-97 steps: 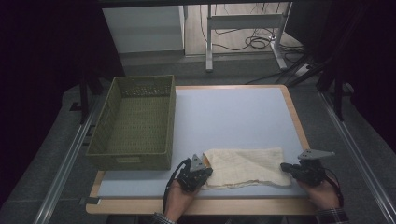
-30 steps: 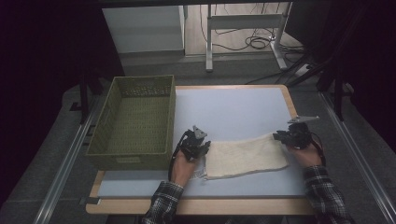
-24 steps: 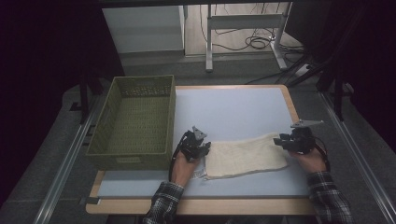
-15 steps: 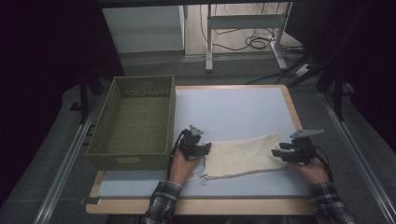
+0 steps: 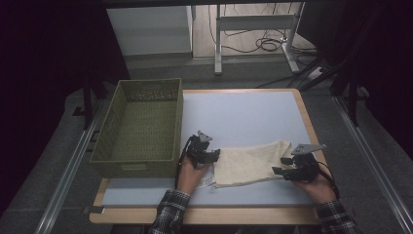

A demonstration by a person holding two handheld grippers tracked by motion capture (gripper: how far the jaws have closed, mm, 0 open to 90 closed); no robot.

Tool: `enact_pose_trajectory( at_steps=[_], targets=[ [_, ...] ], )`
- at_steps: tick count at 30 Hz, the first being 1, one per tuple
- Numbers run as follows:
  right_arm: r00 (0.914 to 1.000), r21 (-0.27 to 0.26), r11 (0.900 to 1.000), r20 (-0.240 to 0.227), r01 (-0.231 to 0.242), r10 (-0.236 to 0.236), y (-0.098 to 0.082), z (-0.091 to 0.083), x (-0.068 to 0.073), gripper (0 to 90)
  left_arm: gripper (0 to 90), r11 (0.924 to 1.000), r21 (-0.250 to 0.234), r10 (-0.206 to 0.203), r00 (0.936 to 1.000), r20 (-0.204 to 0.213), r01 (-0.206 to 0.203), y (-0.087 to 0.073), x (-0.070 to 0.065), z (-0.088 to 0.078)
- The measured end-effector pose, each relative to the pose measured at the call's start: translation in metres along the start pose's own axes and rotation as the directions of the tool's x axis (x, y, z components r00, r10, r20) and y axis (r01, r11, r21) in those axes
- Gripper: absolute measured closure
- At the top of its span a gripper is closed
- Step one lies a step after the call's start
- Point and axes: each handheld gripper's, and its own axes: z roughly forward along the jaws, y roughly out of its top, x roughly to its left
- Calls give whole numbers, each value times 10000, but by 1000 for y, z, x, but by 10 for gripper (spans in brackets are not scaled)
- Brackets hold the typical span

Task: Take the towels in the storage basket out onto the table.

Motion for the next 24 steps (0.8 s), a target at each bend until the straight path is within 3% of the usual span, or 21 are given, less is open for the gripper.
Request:
enact_pose_trajectory(
  at_steps=[10,14,24],
  targets=[
    [9919,-42,9967,-975,810,-811,13,25,43,427,331,10000,4,-41,10000,15,41,0,0,0],
    [9826,-31,9924,-1399,1233,-1225,22,38,64,436,331,10000,-12,-27,10000,21,27,0,0,0],
    [9490,49,9760,-2347,2177,-2105,43,73,112,489,330,10000,5,-44,10000,18,44,0,0,0]
  ],
)
